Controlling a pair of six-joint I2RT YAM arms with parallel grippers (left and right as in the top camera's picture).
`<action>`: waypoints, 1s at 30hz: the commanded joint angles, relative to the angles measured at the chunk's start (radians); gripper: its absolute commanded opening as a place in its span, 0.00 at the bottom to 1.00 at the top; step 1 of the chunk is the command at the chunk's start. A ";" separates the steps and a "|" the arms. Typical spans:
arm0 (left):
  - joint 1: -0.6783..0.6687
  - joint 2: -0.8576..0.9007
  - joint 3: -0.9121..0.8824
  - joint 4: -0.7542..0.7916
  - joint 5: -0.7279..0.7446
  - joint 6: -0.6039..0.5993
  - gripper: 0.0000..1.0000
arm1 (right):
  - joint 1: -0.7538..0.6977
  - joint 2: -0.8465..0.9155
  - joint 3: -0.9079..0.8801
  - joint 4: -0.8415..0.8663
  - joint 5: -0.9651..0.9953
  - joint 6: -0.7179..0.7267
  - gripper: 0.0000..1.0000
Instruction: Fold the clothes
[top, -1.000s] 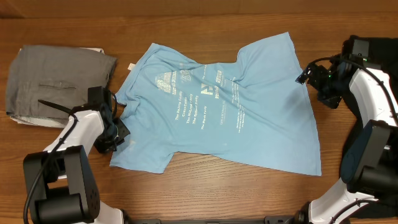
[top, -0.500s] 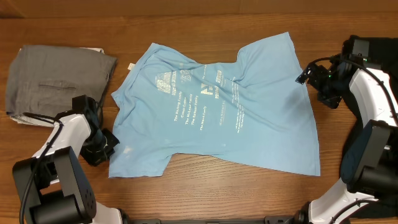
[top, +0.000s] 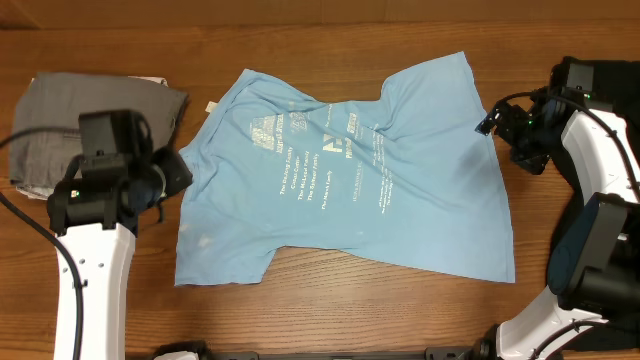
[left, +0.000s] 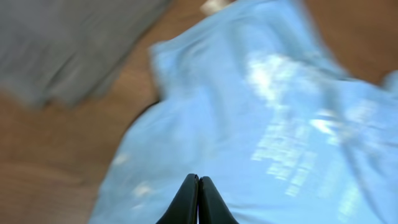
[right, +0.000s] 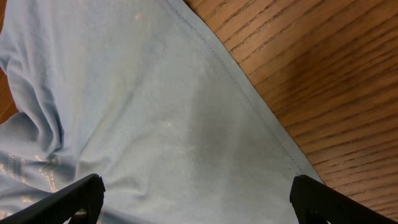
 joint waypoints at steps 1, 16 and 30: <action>-0.083 0.047 0.128 -0.018 0.042 0.047 0.04 | 0.001 -0.008 0.015 0.004 -0.001 -0.006 1.00; -0.257 0.761 0.810 -0.114 -0.017 0.116 0.04 | 0.001 -0.008 0.015 0.004 -0.001 -0.006 1.00; -0.266 1.141 0.810 0.165 -0.021 0.104 0.04 | 0.001 -0.008 0.015 0.004 -0.001 -0.006 1.00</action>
